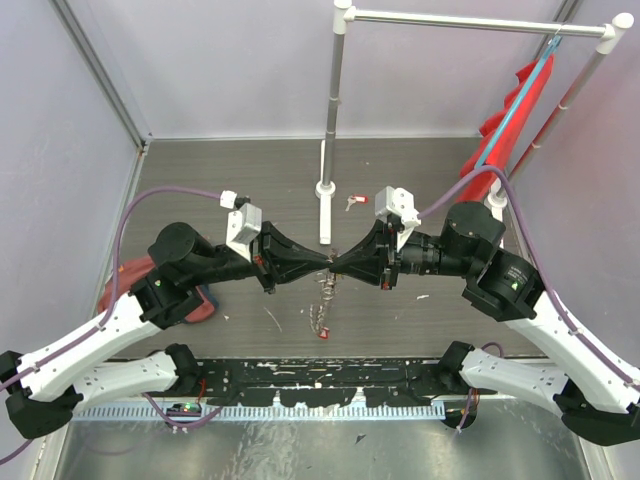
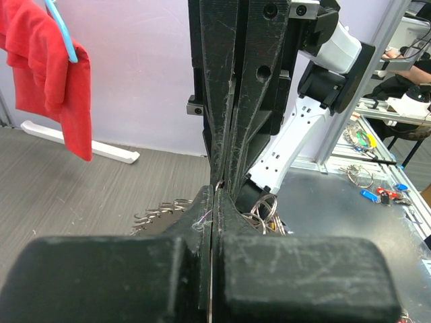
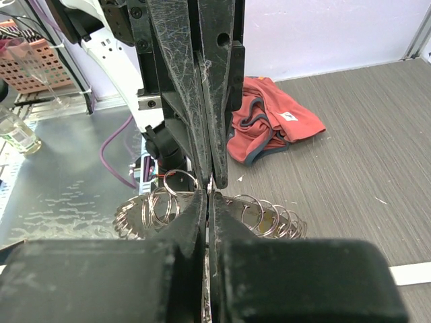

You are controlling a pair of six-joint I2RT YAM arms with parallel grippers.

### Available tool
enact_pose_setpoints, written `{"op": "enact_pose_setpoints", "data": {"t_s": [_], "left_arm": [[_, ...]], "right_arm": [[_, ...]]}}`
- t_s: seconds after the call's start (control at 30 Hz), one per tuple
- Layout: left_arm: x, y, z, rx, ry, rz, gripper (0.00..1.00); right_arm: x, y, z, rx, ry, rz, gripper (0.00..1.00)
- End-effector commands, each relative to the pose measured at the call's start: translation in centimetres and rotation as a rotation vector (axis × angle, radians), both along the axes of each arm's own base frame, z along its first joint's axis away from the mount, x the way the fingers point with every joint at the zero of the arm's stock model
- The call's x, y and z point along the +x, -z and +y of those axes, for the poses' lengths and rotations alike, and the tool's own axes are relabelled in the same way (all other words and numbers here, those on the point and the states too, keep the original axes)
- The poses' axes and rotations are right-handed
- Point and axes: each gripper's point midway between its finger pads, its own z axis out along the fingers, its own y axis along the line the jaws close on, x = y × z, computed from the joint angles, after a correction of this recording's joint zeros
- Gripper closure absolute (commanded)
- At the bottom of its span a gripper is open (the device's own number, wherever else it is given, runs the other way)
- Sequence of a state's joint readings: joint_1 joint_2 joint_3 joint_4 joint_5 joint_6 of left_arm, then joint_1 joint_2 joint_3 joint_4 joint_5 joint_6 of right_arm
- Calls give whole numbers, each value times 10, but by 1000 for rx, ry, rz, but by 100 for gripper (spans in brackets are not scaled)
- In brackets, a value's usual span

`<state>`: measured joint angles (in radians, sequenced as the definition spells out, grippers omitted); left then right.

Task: Put the keys on the keyring

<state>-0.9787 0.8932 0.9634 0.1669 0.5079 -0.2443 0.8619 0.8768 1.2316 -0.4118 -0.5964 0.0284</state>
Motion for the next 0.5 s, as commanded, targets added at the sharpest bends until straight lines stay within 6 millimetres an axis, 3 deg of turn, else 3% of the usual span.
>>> {"op": "enact_pose_setpoints", "data": {"t_s": [0.0, 0.07, 0.23, 0.47], "left_arm": [[-6, -26, 4, -82, 12, -50, 100], [-7, -24, 5, -77, 15, -48, 98], [-9, -18, 8, -26, 18, -74, 78], [-6, -3, 14, 87, -10, -120, 66]], "right_arm": [[0, -15, 1, 34, -8, -49, 99], [2, -14, -1, 13, 7, -52, 99], [5, -10, -11, -81, 43, -44, 99], [6, 19, -20, -288, 51, 38, 99]]}}
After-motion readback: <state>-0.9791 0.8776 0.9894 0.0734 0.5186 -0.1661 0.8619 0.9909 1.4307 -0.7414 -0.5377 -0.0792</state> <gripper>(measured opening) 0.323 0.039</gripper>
